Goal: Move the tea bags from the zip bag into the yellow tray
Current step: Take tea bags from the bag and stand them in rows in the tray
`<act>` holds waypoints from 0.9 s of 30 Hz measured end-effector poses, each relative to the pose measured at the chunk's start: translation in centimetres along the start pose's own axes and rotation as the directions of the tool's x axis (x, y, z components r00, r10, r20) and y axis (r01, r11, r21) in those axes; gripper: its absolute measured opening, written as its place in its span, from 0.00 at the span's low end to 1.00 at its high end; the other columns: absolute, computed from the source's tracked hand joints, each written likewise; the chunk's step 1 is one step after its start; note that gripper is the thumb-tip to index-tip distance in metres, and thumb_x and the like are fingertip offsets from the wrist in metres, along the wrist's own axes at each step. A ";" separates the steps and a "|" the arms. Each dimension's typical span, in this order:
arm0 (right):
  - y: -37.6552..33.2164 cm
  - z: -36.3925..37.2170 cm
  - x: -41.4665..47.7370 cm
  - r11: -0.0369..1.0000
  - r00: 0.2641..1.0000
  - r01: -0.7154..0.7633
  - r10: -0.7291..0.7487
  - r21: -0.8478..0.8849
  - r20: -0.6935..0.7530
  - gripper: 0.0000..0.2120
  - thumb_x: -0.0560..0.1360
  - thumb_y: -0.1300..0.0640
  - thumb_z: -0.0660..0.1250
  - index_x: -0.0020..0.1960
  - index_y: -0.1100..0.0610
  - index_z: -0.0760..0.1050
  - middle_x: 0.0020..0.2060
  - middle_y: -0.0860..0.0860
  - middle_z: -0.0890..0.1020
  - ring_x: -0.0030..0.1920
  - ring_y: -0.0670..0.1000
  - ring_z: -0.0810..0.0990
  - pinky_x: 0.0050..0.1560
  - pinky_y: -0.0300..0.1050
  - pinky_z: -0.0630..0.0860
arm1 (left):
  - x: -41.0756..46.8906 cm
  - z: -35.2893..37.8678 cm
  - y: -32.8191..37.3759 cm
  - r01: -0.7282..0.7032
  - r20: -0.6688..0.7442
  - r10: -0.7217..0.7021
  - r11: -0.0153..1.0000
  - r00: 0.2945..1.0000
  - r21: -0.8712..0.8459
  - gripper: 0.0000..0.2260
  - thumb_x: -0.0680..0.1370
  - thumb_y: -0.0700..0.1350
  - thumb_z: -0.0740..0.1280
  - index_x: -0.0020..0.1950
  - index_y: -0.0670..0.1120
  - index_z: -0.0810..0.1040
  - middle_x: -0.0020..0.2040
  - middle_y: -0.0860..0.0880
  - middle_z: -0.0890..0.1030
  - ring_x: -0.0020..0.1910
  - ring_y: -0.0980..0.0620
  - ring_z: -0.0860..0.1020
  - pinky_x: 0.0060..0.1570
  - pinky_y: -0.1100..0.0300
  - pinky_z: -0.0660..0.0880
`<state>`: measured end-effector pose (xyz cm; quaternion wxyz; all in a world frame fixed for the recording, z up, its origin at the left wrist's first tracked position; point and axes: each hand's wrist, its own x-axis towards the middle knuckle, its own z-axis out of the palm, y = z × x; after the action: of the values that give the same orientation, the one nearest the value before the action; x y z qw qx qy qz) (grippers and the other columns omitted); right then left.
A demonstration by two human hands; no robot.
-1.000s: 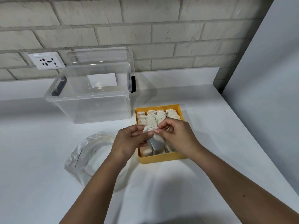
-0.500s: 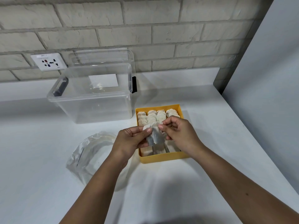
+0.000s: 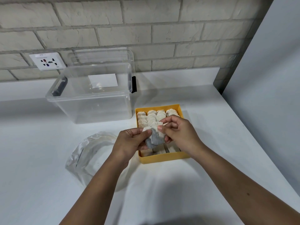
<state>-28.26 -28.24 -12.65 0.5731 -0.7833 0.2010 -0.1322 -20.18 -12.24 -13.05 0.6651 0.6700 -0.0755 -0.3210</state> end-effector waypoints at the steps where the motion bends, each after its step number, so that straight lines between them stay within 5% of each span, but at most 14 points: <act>1: 0.0 0.0 0.0 1.000 1.000 -0.001 0.001 0.004 0.004 0.05 0.74 0.57 0.72 0.49 0.55 0.79 0.36 0.50 0.82 0.29 0.47 0.80 0.37 0.47 0.82 | 0.0 0.0 0.0 -0.003 0.002 0.003 1.000 1.000 -0.002 0.04 0.76 0.42 0.72 0.46 0.42 0.85 0.41 0.44 0.87 0.37 0.52 0.85 0.35 0.64 0.80; 7: 0.4 -1.4 0.7 0.982 0.998 0.036 -0.046 -0.184 -0.052 0.03 0.73 0.54 0.74 0.45 0.51 0.80 0.39 0.46 0.84 0.40 0.41 0.81 0.43 0.33 0.76 | 0.4 -0.7 0.0 -0.079 -0.089 0.086 0.993 0.992 0.084 0.05 0.77 0.44 0.73 0.49 0.43 0.86 0.44 0.44 0.87 0.40 0.52 0.84 0.41 0.61 0.83; 11: 1.4 -1.8 0.3 0.915 0.996 0.008 0.027 -0.403 0.082 0.04 0.72 0.52 0.74 0.44 0.49 0.79 0.38 0.46 0.84 0.41 0.45 0.82 0.48 0.44 0.79 | 0.6 -1.7 0.0 -0.138 -0.159 0.166 0.975 0.973 0.175 0.04 0.77 0.46 0.73 0.47 0.47 0.86 0.41 0.49 0.87 0.37 0.57 0.83 0.37 0.65 0.80; 18: 2.2 -0.6 -0.1 0.910 0.966 -0.033 0.135 -0.413 0.221 0.05 0.72 0.53 0.74 0.45 0.49 0.78 0.38 0.45 0.85 0.42 0.46 0.83 0.51 0.47 0.80 | 0.8 -1.8 -0.3 -0.123 -0.167 0.164 0.965 0.972 0.232 0.05 0.77 0.48 0.72 0.48 0.48 0.86 0.41 0.50 0.87 0.38 0.55 0.83 0.38 0.64 0.79; 23: 2.5 0.4 0.3 0.815 0.990 0.019 0.065 -0.578 0.124 0.03 0.75 0.51 0.71 0.48 0.48 0.78 0.41 0.44 0.84 0.43 0.45 0.81 0.50 0.46 0.78 | 0.8 -1.9 -0.5 -0.118 -0.150 0.154 0.967 0.977 0.228 0.05 0.77 0.47 0.72 0.47 0.47 0.86 0.40 0.50 0.87 0.36 0.57 0.82 0.38 0.64 0.79; 27: 2.3 0.4 0.8 0.850 0.985 -0.007 0.097 -0.527 0.144 0.04 0.77 0.51 0.68 0.51 0.49 0.76 0.47 0.47 0.84 0.47 0.48 0.81 0.50 0.46 0.77 | 0.8 -2.1 -0.5 -0.116 -0.161 0.156 0.965 0.975 0.234 0.06 0.77 0.47 0.72 0.48 0.46 0.86 0.41 0.49 0.87 0.37 0.56 0.82 0.40 0.62 0.79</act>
<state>-27.74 -28.89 -14.97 0.3557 -0.9124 0.2025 0.0082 -18.58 -10.84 -13.99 0.6103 0.7596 -0.0970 -0.2028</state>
